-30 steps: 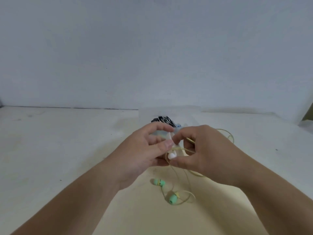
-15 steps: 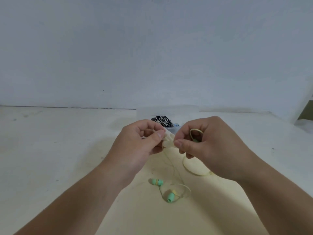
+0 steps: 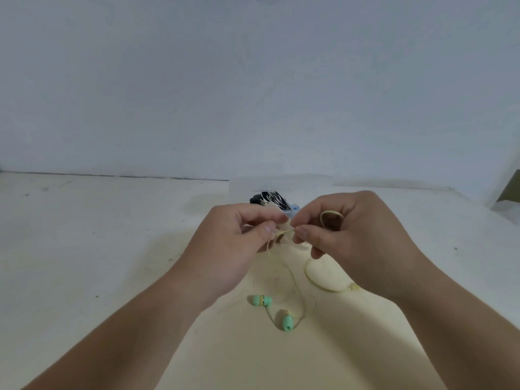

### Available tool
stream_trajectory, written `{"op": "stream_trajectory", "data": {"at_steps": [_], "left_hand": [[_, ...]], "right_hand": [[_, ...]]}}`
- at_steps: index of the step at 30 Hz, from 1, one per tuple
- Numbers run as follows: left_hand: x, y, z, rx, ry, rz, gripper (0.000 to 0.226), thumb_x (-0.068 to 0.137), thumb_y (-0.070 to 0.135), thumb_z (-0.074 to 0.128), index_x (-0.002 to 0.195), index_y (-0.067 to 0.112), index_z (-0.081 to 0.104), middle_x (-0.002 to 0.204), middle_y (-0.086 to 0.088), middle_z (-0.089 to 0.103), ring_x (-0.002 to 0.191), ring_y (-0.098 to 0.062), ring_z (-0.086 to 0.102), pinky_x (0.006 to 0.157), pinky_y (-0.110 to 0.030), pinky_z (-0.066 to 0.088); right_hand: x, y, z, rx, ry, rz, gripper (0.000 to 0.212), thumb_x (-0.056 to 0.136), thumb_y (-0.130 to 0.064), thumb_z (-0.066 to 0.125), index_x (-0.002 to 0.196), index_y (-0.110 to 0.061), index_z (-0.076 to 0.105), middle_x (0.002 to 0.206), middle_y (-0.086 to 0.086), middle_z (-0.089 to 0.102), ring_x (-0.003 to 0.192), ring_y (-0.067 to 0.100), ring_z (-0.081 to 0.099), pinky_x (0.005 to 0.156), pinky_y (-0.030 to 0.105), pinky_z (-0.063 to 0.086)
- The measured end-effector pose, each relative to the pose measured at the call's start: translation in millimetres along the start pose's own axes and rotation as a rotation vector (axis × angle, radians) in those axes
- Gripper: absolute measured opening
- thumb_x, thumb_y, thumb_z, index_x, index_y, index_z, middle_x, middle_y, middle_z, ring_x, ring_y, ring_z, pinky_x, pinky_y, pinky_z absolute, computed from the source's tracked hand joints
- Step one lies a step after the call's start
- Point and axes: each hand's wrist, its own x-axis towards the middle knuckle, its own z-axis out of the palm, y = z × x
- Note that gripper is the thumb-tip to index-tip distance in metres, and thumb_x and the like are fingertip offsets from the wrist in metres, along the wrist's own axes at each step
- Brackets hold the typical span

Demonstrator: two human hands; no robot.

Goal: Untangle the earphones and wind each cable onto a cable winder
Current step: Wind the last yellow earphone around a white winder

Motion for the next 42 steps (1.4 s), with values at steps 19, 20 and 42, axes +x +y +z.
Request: {"op": "stream_trajectory", "data": {"at_steps": [19, 20, 42], "left_hand": [[-7.5, 4.6, 1.1, 0.057, -0.107, 0.046, 0.040, 0.071, -0.005, 0.083, 0.098, 0.022, 0.073, 0.075, 0.006, 0.063, 0.070, -0.011, 0.065, 0.073, -0.020, 0.056], [-7.6, 5.3, 0.6, 0.063, -0.110, 0.051, 0.038, 0.071, -0.004, 0.083, 0.096, 0.022, 0.073, 0.076, 0.005, 0.061, 0.070, -0.012, 0.064, 0.073, -0.021, 0.056], [-6.8, 19.9, -5.6, 0.006, -0.057, 0.006, 0.028, 0.086, -0.014, 0.056, 0.090, 0.009, 0.071, 0.082, -0.006, 0.069, 0.063, -0.019, 0.071, 0.064, -0.027, 0.059]], "right_hand": [[1.5, 6.3, -1.0, -0.164, 0.077, 0.004, 0.018, 0.081, -0.012, 0.074, 0.071, -0.025, 0.068, 0.063, -0.002, 0.068, 0.043, 0.003, 0.046, 0.045, 0.014, 0.036], [2.2, 6.3, -1.7, -0.157, 0.106, 0.004, 0.017, 0.081, -0.012, 0.074, 0.071, -0.024, 0.068, 0.064, -0.003, 0.069, 0.043, 0.003, 0.047, 0.045, 0.012, 0.035], [24.6, 51.8, -30.0, -0.355, 0.288, 0.368, 0.013, 0.084, -0.012, 0.068, 0.090, -0.024, 0.069, 0.073, -0.012, 0.068, 0.050, 0.001, 0.053, 0.049, 0.023, 0.035]]}}
